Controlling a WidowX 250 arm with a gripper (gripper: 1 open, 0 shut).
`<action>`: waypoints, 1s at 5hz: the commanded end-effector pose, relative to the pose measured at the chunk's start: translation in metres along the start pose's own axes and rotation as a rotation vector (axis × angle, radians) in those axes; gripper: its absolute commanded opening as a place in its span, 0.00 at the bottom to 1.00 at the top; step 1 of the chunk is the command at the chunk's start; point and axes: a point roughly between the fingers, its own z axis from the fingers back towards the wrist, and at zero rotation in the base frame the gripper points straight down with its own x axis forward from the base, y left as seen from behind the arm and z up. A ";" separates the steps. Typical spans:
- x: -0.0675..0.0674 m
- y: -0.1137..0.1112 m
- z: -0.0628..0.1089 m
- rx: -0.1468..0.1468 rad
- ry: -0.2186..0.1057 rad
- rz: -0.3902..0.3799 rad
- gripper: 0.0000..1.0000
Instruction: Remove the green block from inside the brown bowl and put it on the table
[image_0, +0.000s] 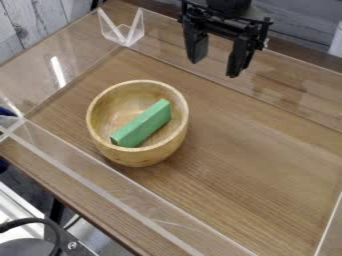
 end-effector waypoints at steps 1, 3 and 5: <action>-0.013 0.009 -0.006 0.015 -0.007 -0.002 1.00; -0.040 0.043 -0.019 -0.049 0.010 0.010 1.00; -0.042 0.065 -0.024 -0.038 -0.004 0.007 1.00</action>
